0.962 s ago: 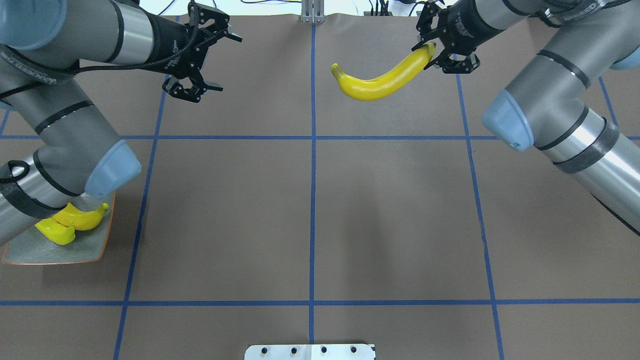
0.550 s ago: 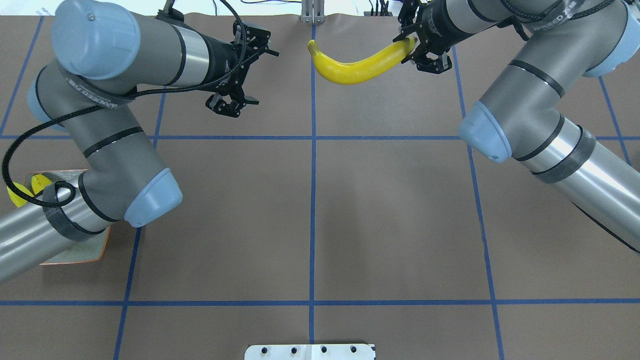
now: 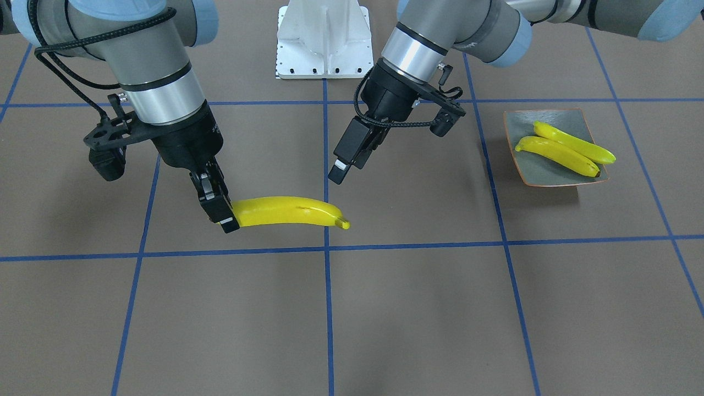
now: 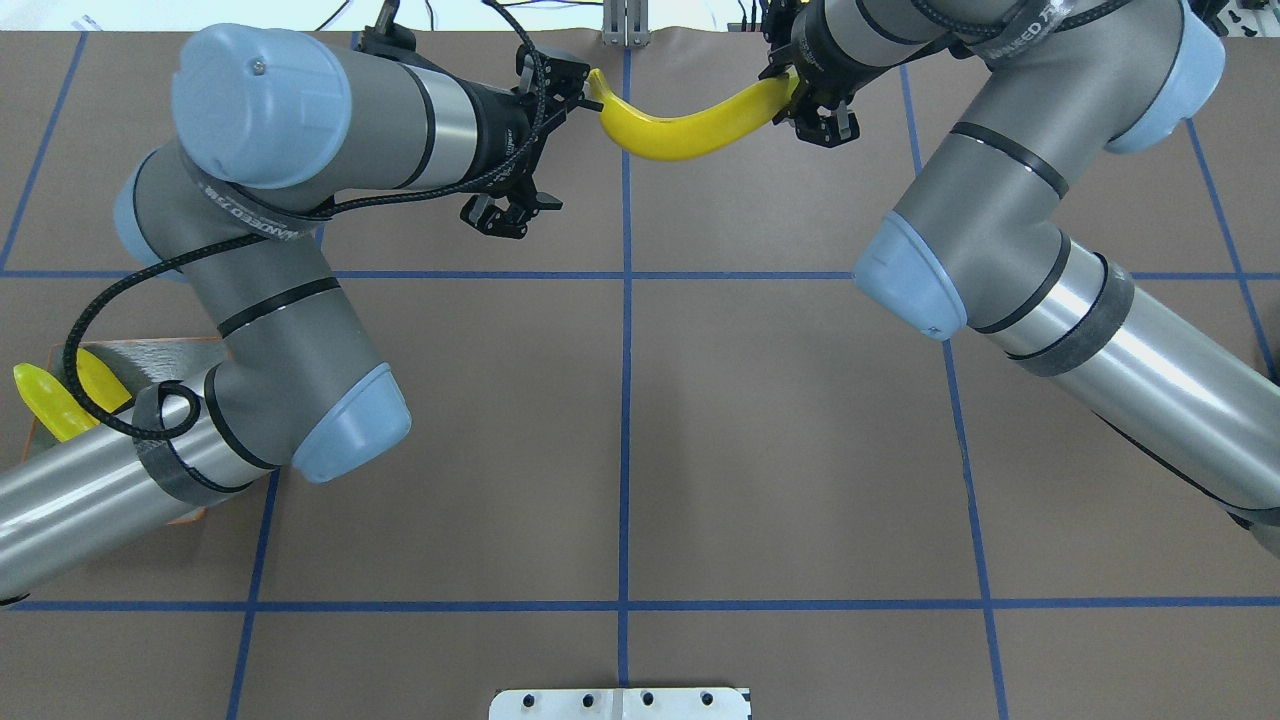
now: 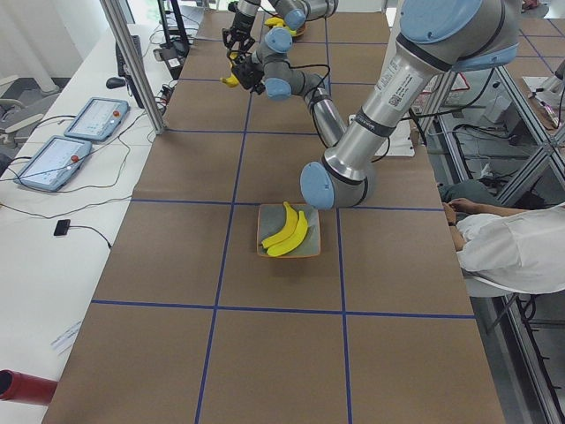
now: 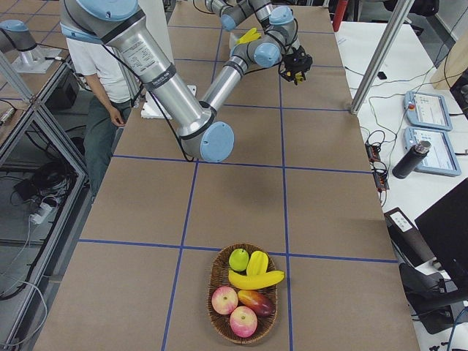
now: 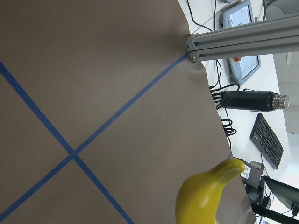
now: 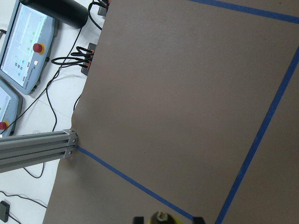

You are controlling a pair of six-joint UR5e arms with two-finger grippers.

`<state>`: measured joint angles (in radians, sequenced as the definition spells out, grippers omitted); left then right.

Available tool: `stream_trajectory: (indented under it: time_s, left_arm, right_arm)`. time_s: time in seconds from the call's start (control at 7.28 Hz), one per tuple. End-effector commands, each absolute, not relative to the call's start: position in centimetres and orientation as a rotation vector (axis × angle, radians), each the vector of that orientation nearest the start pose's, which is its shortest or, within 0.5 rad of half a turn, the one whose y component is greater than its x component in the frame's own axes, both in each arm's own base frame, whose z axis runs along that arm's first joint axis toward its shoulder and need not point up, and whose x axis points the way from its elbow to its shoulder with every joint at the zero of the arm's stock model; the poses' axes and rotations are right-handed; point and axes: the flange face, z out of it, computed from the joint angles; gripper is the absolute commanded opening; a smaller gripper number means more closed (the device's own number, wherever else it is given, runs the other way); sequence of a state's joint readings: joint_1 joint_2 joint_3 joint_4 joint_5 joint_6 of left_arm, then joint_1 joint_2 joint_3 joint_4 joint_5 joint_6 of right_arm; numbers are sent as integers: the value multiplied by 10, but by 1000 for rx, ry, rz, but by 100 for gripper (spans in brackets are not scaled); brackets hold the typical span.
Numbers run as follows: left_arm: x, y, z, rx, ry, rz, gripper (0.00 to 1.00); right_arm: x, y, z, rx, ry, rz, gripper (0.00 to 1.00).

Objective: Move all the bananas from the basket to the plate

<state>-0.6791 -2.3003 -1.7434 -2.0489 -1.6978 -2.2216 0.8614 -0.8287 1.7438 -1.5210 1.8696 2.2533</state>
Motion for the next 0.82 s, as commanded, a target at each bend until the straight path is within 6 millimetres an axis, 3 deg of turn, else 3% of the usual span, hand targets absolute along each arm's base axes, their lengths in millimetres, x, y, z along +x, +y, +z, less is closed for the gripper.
stream_trajectory:
  time_s: [0.0, 0.27, 0.69]
  left_arm:
    - [434, -496, 90, -71, 1456, -1029, 100]
    - [441, -506, 99, -21, 1435, -1060, 100]
    - [442, -507, 96, 2, 1444, -1081, 100]
  right_arm:
    - [-350, -555, 123, -239, -1078, 1295, 0]
    - [-355, -547, 119, -259, -1083, 1299, 0]
    - [-357, -541, 115, -281, -1091, 1314, 0]
